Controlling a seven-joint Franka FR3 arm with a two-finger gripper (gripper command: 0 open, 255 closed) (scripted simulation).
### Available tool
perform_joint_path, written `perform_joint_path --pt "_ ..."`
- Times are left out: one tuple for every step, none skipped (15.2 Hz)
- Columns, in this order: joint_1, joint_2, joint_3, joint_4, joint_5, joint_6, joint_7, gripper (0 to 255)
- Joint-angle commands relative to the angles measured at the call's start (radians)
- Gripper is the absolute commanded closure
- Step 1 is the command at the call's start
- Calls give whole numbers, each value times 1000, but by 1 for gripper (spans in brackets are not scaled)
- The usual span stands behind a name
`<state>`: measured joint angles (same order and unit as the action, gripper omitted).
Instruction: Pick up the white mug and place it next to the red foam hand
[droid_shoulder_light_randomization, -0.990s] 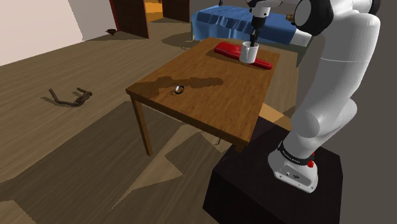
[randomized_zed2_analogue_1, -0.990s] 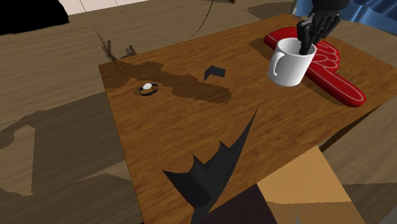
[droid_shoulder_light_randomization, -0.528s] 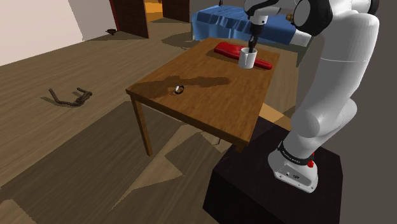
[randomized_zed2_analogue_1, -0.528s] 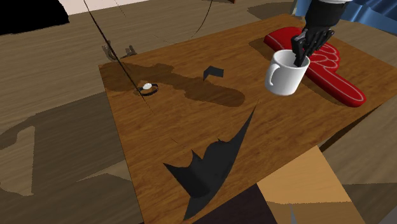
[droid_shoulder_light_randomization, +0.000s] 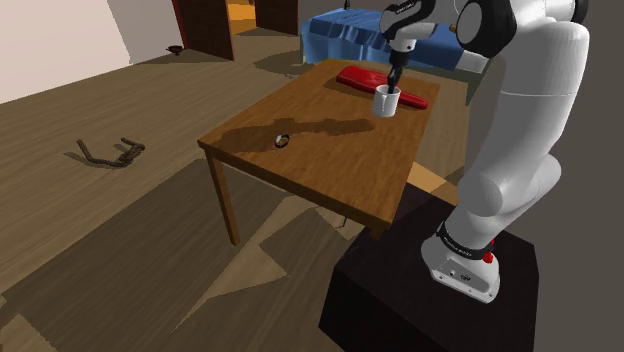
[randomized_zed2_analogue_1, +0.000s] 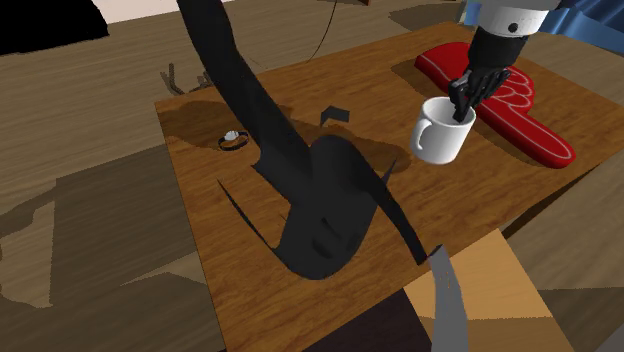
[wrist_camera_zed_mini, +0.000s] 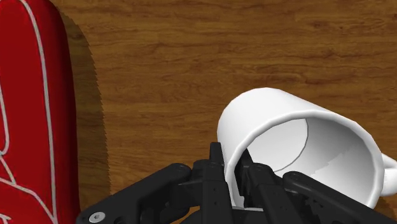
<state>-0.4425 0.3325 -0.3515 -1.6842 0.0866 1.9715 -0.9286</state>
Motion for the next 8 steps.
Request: perform_joint_path --pt "0 4 1 -20 2 24 -1 255" --pt "0 8 2 -28 4 36 -2 255" --pt "0 13 3 -35 6 48 -3 255" --pt "-1 17 3 -42 8 59 -4 255" --pt "-1 22 4 -49 10 71 -5 255" --pt "-2 27 5 -56 12 83 -6 255" --pt "-2 32 6 -61 14 92 -7 255" --pt "-2 32 6 -62 14 92 -7 255"
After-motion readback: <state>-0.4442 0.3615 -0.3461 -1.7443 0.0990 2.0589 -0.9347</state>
